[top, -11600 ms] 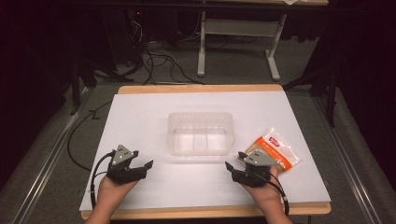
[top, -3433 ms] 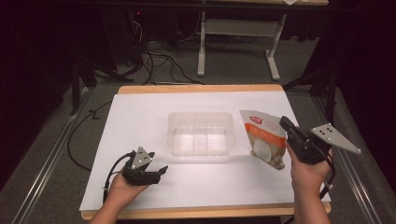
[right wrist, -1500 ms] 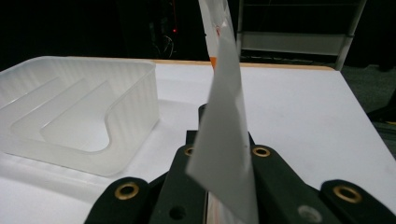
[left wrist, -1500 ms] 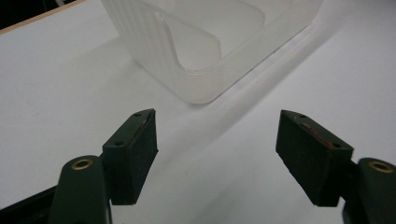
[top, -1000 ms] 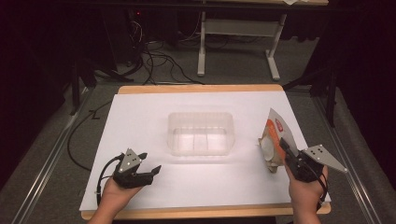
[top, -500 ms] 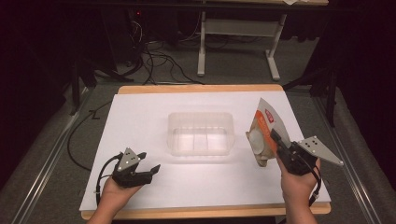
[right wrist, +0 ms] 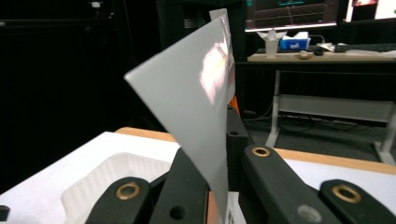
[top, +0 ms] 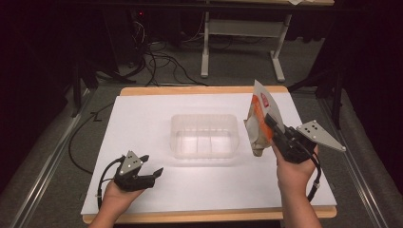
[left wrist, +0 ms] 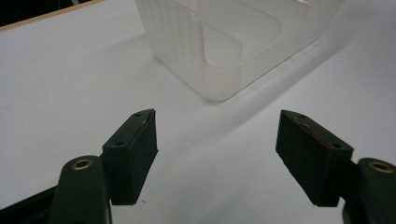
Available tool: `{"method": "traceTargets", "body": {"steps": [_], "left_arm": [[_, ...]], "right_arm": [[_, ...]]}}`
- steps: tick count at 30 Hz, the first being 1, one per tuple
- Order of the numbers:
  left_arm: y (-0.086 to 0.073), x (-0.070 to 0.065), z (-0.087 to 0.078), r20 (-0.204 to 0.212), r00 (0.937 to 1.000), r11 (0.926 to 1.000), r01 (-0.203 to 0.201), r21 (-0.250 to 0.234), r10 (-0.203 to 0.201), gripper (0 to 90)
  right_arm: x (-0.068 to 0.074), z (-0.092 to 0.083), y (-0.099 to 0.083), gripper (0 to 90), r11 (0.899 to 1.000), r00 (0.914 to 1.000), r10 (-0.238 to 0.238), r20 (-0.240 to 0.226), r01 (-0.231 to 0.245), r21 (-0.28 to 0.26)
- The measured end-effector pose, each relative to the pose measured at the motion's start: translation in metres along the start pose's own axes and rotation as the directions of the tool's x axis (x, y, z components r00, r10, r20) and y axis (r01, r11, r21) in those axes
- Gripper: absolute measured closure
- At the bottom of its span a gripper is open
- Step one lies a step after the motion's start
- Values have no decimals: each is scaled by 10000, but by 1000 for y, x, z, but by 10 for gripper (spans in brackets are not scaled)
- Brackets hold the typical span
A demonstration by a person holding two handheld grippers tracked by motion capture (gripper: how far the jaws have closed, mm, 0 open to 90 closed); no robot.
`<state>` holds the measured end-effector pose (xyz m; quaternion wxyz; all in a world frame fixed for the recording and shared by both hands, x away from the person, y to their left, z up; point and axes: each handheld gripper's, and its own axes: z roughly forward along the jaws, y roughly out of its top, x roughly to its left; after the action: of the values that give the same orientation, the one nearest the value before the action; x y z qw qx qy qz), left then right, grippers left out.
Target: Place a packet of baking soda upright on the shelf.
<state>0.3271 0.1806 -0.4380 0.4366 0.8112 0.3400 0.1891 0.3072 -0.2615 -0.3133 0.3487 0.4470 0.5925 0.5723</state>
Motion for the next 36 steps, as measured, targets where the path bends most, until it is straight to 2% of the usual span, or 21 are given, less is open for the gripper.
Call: {"method": "traceTargets", "body": {"steps": [15, 26, 36], "left_arm": [[0, -1, -1, -18, 10000, 10000, -38, -81, 38, 298], [1, -2, -1, 23, 10000, 9999, -36, -131, 37, 298], [2, -2, -2, 72, 10000, 9998, -16, -203, 18, 298]], "right_arm": [[42, 39, 1, 900, 9998, 9951, -94, -986, 111, 168], [61, 65, -3, 900, 9993, 9905, -72, -1373, 120, 346], [77, 89, -6, 900, 9987, 9883, -50, -1526, 128, 503]]}}
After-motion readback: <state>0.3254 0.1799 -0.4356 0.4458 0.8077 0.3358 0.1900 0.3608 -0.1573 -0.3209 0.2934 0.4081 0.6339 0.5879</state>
